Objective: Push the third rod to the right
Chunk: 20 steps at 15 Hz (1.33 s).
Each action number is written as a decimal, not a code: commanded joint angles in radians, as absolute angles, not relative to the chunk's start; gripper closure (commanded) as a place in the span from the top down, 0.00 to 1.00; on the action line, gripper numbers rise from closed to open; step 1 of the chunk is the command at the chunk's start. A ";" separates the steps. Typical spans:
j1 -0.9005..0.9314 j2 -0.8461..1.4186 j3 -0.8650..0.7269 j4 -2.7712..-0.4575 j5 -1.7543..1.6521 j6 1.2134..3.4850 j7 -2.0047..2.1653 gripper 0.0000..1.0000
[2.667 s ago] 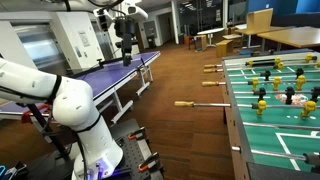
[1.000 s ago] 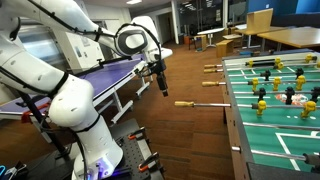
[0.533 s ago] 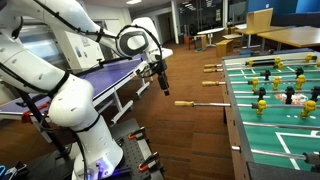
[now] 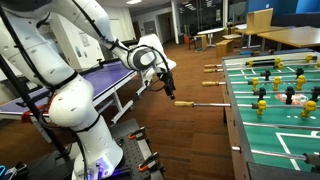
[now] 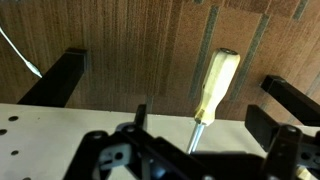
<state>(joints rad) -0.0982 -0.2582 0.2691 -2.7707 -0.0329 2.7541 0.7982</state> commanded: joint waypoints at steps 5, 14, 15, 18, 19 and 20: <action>-0.054 -0.009 0.172 -2.647 -0.021 2.810 0.819 1.00; 0.008 0.170 0.076 -2.522 0.132 2.899 0.749 1.00; 0.015 0.181 0.076 -2.509 0.158 2.902 0.735 1.00; 0.038 0.206 0.071 -2.470 0.204 2.886 0.714 1.00; 0.043 0.214 0.072 -2.456 0.215 2.874 0.707 1.00; 0.049 0.223 0.072 -2.442 0.224 2.858 0.705 1.00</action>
